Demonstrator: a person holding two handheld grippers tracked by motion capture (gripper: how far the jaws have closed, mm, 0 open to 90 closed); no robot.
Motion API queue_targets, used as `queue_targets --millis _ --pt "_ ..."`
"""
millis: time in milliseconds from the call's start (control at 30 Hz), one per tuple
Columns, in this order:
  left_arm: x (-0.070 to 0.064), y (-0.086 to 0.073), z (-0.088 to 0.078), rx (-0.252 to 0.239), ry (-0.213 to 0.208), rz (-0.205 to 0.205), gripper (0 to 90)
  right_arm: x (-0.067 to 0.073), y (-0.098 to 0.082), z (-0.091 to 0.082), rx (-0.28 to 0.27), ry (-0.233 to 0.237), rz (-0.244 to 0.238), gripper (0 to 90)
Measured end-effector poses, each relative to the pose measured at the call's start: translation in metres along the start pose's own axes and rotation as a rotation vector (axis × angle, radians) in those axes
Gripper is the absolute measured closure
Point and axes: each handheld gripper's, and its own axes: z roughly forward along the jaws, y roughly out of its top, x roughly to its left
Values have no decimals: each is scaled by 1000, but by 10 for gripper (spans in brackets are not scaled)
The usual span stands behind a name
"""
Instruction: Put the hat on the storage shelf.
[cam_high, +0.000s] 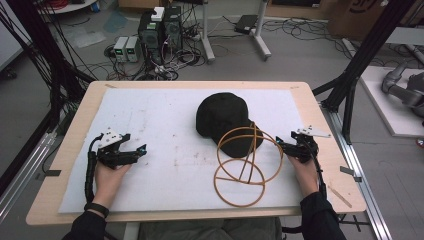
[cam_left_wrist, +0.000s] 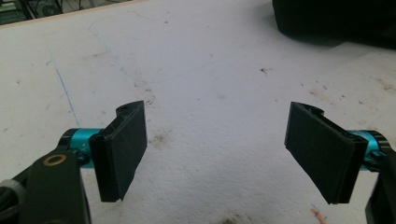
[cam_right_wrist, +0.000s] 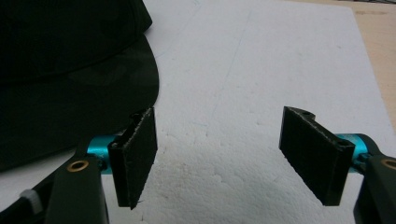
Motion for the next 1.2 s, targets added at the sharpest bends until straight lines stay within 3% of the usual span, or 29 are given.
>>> queue_targets --millis 400,567,633,667,700,767,900,1100,1167,1200 --pt "-1 0 0 3 8 10 211 0 0 0 1 0 6 275" --pt "-4 2 2 24 34 27 212 -1 0 -1 -6 5 14 268" --pt "-4 2 3 32 41 17 212 -1 0 -1 -8 -1 11 264" --pt "-3 3 2 7 18 -58 211 -1 0 0 -6 -3 7 264" --pt "-2 5 2 0 3 -94 211 -1 0 0 -5 -4 7 264" --pt "-3 11 2 -8 -24 -113 200 0 0 0 -5 -5 0 264" --pt "-13 29 4 -19 -58 -35 199 1 0 0 -3 -7 -10 264" --pt "-27 51 17 -37 -104 23 209 3 0 0 -1 -18 -26 264" --pt "-36 61 30 -41 -150 24 220 5 0 0 -1 -26 -36 264" --pt "-36 61 30 -41 -150 24 224 5 0 0 -3 -28 -39 264"
